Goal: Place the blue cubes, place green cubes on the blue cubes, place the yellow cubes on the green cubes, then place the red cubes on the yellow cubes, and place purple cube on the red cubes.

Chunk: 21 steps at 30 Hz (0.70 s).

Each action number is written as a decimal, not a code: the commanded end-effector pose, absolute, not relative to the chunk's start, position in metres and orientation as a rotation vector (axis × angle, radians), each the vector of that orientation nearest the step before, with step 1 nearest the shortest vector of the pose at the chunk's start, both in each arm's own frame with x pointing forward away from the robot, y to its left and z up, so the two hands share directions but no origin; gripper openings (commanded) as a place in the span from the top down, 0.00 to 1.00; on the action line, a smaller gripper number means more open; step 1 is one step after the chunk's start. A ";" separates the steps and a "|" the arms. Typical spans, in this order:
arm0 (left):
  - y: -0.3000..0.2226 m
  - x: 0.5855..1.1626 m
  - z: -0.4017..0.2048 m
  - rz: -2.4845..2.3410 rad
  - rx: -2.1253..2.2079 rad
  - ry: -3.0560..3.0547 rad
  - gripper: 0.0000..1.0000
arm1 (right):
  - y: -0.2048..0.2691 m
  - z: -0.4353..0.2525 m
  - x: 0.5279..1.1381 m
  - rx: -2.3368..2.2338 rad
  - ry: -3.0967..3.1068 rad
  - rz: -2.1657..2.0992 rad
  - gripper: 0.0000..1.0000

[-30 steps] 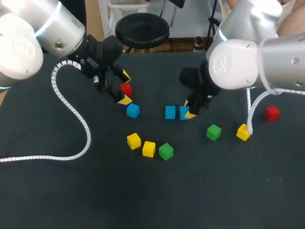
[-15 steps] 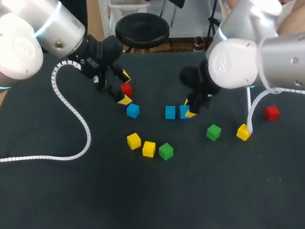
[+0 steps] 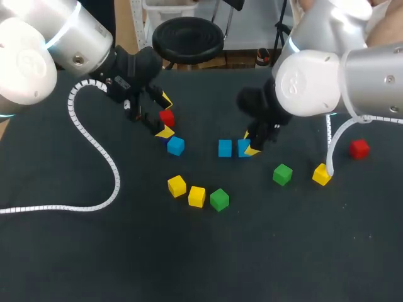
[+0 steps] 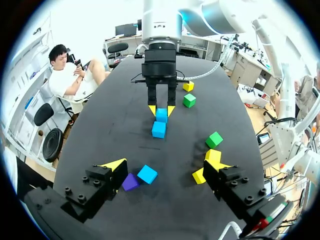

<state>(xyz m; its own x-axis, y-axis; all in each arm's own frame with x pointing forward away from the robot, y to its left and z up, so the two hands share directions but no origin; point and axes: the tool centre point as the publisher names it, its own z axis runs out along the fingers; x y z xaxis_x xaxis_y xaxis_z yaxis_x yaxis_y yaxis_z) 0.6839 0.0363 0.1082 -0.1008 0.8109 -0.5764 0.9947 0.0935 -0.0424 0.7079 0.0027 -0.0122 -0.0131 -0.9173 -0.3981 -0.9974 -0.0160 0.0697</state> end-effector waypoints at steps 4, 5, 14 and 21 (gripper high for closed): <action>0.037 0.684 0.108 -0.608 1.771 1.969 0.00 | 0.003 -0.013 0.710 -2.027 2.021 0.501 0.88; 0.037 0.684 0.108 -0.608 1.771 1.969 0.00 | 0.003 -0.013 0.710 -2.026 2.022 0.501 0.88; 0.037 0.684 0.108 -0.608 1.771 1.969 0.00 | 0.003 -0.014 0.710 -2.019 2.028 0.504 0.82; 0.037 0.684 0.108 -0.608 1.771 1.969 0.00 | 0.002 -0.015 0.711 -2.013 2.035 0.502 0.82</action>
